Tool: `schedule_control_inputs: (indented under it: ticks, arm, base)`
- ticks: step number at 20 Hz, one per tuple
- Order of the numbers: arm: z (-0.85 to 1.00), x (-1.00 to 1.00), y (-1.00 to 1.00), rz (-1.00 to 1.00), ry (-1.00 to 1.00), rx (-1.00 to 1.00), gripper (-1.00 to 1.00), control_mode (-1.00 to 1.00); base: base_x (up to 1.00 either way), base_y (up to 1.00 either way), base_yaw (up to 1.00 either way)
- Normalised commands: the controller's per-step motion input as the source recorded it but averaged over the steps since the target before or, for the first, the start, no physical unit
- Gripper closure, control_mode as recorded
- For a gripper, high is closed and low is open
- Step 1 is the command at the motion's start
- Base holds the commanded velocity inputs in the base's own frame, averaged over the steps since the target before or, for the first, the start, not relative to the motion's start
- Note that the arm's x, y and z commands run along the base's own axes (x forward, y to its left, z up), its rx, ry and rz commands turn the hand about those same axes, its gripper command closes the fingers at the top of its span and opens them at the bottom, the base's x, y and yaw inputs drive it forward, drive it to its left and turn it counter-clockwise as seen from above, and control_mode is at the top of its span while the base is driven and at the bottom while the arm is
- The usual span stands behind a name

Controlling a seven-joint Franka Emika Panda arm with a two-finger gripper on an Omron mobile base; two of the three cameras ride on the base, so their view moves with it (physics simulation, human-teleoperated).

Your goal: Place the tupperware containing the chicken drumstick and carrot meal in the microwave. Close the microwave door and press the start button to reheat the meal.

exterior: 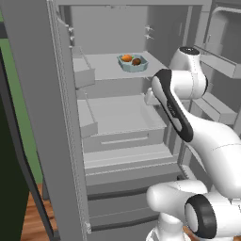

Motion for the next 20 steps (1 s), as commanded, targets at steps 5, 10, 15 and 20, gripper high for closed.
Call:
schedule_control_inputs:
  ticks: [5,10,15,20]
  arm:
    - [0.0,-0.02,0.0,-0.01,-0.13,0.0,-1.0,-1.0]
    - [0.02,0.0,0.06,-0.06,-0.29,0.0,-1.0,-1.0]
    - [0.05,0.0,0.0,-0.1,-0.33,0.0,-1.0,-1.0]
    - [0.17,0.0,0.01,-0.09,-0.27,0.02,-1.0,-1.0]
  base:
    - [0.0,0.0,0.0]
    - [0.0,0.0,0.0]
    - [0.0,0.0,0.0]
    - [0.0,0.0,0.0]
